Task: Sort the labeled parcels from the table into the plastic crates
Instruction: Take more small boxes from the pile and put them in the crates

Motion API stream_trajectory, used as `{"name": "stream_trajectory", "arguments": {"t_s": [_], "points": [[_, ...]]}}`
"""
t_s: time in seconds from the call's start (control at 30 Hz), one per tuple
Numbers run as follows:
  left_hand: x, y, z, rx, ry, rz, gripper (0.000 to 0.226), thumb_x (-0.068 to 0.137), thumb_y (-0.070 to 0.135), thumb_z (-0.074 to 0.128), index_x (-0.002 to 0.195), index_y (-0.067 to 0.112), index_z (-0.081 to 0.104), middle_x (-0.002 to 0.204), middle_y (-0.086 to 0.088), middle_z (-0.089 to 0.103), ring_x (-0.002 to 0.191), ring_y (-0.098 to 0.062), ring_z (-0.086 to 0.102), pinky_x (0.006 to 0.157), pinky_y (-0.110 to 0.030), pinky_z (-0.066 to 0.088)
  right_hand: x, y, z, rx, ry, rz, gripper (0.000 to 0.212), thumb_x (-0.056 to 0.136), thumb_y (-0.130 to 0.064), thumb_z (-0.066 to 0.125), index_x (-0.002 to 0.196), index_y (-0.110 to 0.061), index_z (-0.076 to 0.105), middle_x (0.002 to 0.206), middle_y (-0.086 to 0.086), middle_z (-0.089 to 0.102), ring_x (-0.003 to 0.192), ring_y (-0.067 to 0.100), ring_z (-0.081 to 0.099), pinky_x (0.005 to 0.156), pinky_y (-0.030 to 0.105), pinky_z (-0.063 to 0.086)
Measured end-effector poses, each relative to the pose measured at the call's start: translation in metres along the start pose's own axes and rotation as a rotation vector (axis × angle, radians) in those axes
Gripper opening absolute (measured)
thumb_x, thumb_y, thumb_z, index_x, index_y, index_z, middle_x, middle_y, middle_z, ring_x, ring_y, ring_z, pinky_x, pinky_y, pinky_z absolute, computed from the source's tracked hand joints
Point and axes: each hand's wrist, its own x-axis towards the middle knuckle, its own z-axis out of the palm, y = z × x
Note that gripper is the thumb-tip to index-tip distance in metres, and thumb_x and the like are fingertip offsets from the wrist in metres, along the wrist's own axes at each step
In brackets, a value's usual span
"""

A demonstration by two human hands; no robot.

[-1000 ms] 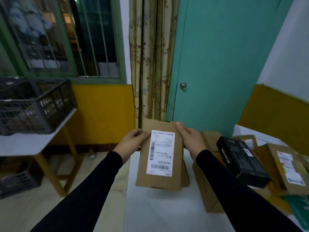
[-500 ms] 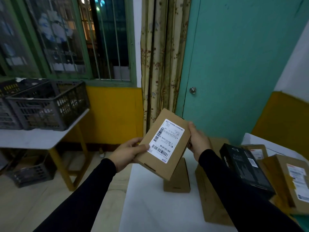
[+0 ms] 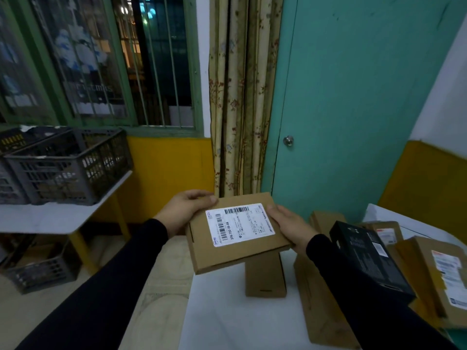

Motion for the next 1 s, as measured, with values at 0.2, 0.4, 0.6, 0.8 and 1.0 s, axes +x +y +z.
{"name": "stream_trajectory", "arguments": {"t_s": [0.2, 0.4, 0.6, 0.8, 1.0], "points": [[0.010, -0.006, 0.016, -0.244, 0.144, 0.020, 0.050, 0.094, 0.049, 0.054, 0.138, 0.029, 0.042, 0.114, -0.006, 0.069, 0.099, -0.028, 0.069, 0.092, -0.049, 0.055, 0.014, -0.001, 0.006, 0.193, 0.219, -0.164, 0.054, 0.103, -0.042, 0.044, 0.153, -0.030, 0.027, 0.137, 0.000, 0.058, 0.119, 0.023, 0.061, 0.103, 0.044, 0.049], [0.001, -0.014, 0.024, -0.290, 0.068, 0.018, 0.079, 0.088, 0.031, 0.072, 0.148, 0.045, 0.022, 0.117, -0.009, 0.064, 0.093, -0.028, 0.070, 0.077, -0.038, 0.058, 0.018, -0.011, 0.011, 0.498, 0.343, -0.238, 0.045, 0.105, -0.030, 0.045, 0.148, -0.030, 0.032, 0.118, -0.002, 0.067, 0.102, 0.019, 0.068, 0.073, 0.036, 0.060], [0.006, -0.013, 0.025, -0.422, 0.226, 0.118, 0.102, 0.085, 0.012, 0.074, 0.152, 0.046, 0.006, 0.114, -0.013, 0.060, 0.109, -0.026, 0.063, 0.091, -0.046, 0.052, 0.012, -0.008, 0.022, 0.536, 0.078, -0.087, 0.042, 0.097, -0.010, 0.057, 0.137, -0.016, 0.047, 0.116, 0.008, 0.070, 0.104, 0.023, 0.067, 0.087, 0.040, 0.055], [0.007, 0.002, 0.016, -0.420, 0.286, 0.215, 0.070, 0.094, 0.007, 0.060, 0.149, 0.039, 0.029, 0.116, -0.005, 0.065, 0.104, -0.023, 0.066, 0.076, -0.038, 0.058, -0.001, -0.004, 0.023, 0.296, -0.149, -0.020, 0.056, 0.076, -0.033, 0.074, 0.126, -0.016, 0.057, 0.118, 0.010, 0.071, 0.105, 0.027, 0.069, 0.096, 0.041, 0.053], [0.002, 0.005, 0.017, -0.277, 0.244, 0.229, 0.044, 0.097, 0.020, 0.059, 0.136, 0.037, 0.048, 0.122, -0.004, 0.064, 0.101, -0.023, 0.068, 0.083, -0.040, 0.057, 0.005, -0.016, 0.033, 0.224, 0.052, -0.239, 0.057, 0.098, -0.049, 0.047, 0.150, -0.042, 0.025, 0.144, -0.001, 0.051, 0.122, 0.023, 0.059, 0.102, 0.042, 0.049]]}}
